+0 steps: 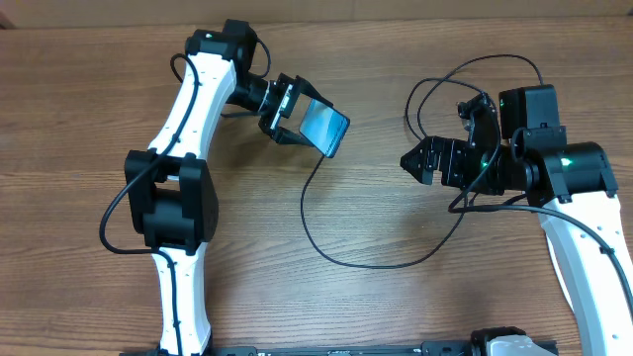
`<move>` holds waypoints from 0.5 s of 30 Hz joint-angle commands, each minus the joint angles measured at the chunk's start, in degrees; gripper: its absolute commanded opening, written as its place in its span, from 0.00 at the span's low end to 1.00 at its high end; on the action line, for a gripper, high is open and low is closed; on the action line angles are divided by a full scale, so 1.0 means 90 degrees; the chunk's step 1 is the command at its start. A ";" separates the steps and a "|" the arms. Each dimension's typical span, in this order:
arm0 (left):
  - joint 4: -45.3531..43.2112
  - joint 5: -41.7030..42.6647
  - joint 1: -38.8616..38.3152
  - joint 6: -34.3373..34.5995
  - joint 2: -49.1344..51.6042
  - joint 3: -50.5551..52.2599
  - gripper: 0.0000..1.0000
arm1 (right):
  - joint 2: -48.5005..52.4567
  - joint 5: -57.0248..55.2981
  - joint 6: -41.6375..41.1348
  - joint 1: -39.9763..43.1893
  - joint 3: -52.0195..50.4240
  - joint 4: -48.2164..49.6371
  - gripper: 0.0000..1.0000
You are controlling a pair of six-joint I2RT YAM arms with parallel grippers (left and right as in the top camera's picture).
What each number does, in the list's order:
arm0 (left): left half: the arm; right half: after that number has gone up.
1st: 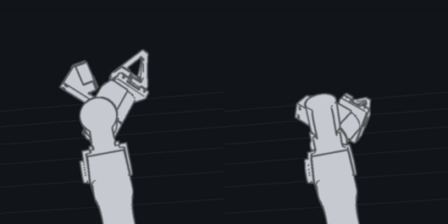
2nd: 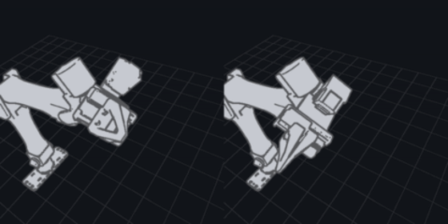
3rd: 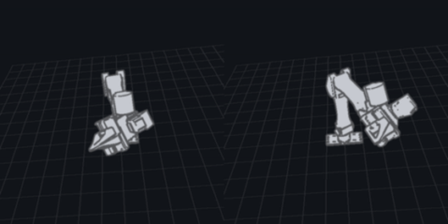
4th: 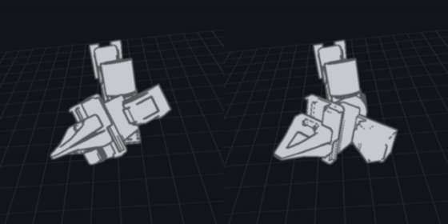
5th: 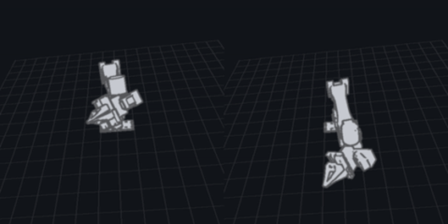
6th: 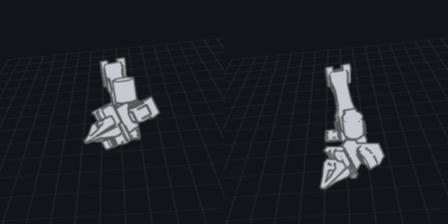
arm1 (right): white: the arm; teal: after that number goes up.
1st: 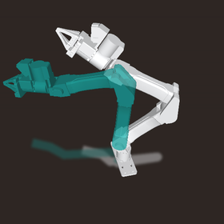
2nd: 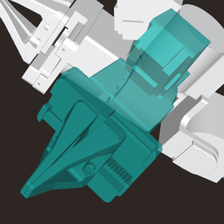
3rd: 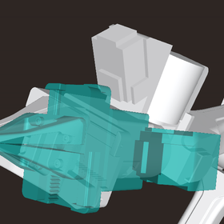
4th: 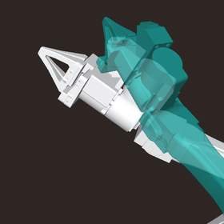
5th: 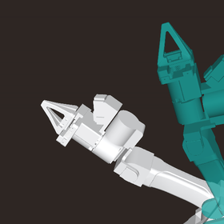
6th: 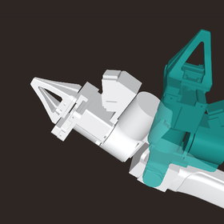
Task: Plug charger to phone and switch on socket
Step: 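Tilt the held phone upright with its bottom edge toward the cable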
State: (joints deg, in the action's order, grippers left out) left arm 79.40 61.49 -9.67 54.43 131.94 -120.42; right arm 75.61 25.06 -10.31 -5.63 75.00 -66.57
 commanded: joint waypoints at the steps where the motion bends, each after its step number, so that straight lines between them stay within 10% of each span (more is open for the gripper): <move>1: -0.0015 0.0964 0.0158 0.0687 0.0002 -0.0182 0.65 | 0.0007 -0.0061 0.0010 0.0027 0.0172 0.0029 1.00; 15: -0.0012 0.1819 0.0287 0.1241 0.0002 -0.0182 0.61 | 0.0007 -0.0058 0.0007 0.0027 0.0172 0.0029 1.00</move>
State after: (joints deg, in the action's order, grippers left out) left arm 79.26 70.61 -7.03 64.45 131.94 -120.42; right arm 75.61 25.04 -10.31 -5.63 75.00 -66.57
